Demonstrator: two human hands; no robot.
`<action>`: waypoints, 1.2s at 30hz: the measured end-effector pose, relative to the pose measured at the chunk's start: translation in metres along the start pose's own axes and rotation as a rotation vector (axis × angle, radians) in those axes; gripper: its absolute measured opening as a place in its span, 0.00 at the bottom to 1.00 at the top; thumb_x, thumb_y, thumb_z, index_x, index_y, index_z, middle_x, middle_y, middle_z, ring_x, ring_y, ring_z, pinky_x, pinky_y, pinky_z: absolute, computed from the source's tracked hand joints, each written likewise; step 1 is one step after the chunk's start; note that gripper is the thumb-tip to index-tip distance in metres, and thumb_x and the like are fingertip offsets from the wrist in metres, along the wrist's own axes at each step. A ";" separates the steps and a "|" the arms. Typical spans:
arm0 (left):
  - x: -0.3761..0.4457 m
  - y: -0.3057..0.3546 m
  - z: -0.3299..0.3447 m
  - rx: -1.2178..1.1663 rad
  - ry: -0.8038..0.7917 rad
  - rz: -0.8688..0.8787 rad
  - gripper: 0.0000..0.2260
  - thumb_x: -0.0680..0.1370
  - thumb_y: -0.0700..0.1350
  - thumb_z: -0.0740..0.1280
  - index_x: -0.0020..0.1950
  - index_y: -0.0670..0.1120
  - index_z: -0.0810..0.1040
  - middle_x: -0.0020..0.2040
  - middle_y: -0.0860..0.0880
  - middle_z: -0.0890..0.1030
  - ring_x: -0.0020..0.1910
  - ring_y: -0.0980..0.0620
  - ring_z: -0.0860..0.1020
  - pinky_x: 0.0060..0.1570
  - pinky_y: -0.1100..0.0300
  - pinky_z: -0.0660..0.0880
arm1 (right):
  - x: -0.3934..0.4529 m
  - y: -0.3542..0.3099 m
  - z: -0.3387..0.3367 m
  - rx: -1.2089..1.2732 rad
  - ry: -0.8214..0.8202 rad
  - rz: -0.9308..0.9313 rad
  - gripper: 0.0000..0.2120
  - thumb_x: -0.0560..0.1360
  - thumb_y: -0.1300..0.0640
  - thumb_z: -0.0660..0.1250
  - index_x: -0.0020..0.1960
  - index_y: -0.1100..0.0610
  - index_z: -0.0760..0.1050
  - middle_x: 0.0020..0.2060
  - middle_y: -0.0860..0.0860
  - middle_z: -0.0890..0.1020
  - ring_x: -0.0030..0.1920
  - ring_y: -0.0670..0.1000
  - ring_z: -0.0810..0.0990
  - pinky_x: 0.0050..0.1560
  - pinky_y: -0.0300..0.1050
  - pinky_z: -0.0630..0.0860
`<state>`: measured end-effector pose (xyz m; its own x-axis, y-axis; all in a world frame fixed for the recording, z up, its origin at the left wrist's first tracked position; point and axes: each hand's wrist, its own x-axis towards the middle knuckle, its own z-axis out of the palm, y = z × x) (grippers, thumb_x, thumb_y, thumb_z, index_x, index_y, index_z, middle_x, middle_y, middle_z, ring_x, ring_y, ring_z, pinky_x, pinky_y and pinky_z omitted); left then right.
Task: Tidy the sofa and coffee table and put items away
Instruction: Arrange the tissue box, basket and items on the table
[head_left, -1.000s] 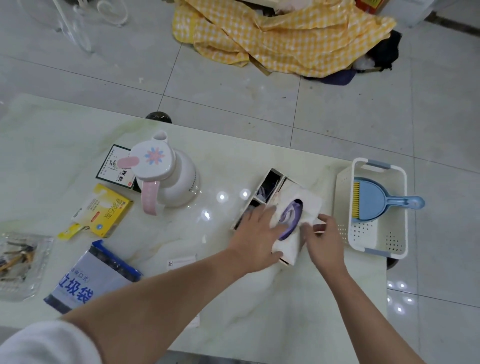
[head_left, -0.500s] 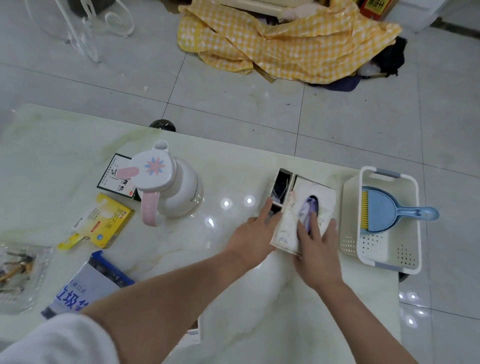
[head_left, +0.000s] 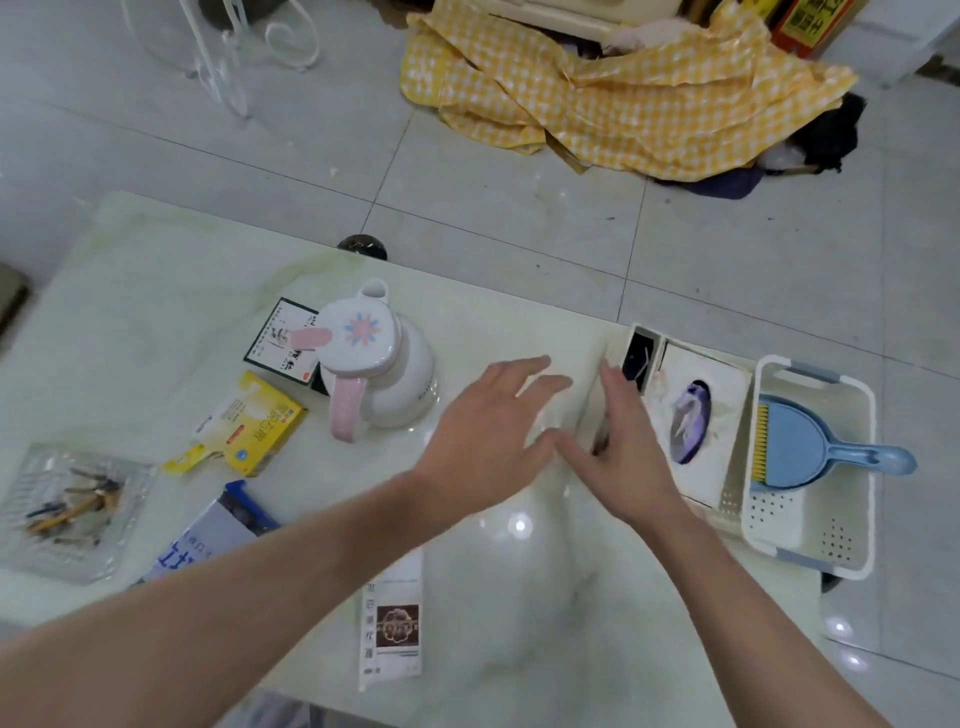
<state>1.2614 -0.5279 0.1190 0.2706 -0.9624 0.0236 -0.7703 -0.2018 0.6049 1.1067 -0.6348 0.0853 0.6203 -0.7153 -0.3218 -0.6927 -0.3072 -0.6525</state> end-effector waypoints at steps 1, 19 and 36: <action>-0.003 -0.014 -0.022 0.016 0.093 -0.011 0.22 0.76 0.50 0.67 0.70 0.50 0.74 0.72 0.49 0.72 0.69 0.47 0.70 0.65 0.53 0.69 | 0.008 -0.028 0.013 0.074 -0.063 -0.010 0.43 0.73 0.37 0.68 0.80 0.48 0.52 0.79 0.49 0.58 0.79 0.50 0.54 0.77 0.52 0.57; 0.011 -0.091 -0.076 -0.408 -0.173 -0.671 0.27 0.73 0.55 0.71 0.68 0.49 0.70 0.58 0.50 0.78 0.56 0.50 0.78 0.56 0.51 0.77 | 0.050 -0.121 0.051 0.302 -0.238 -0.031 0.30 0.69 0.53 0.78 0.62 0.37 0.64 0.55 0.38 0.79 0.53 0.40 0.80 0.52 0.42 0.77; 0.031 -0.038 -0.033 -0.548 -0.107 -0.615 0.24 0.78 0.54 0.68 0.71 0.50 0.69 0.64 0.48 0.78 0.61 0.49 0.77 0.61 0.53 0.75 | 0.018 -0.048 -0.003 -0.025 0.186 0.370 0.31 0.68 0.35 0.73 0.57 0.58 0.73 0.48 0.49 0.80 0.48 0.54 0.79 0.39 0.45 0.69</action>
<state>1.3179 -0.5438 0.1230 0.4738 -0.7271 -0.4968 -0.1046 -0.6066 0.7881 1.1493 -0.6347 0.1130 0.2522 -0.8809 -0.4006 -0.8664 -0.0212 -0.4988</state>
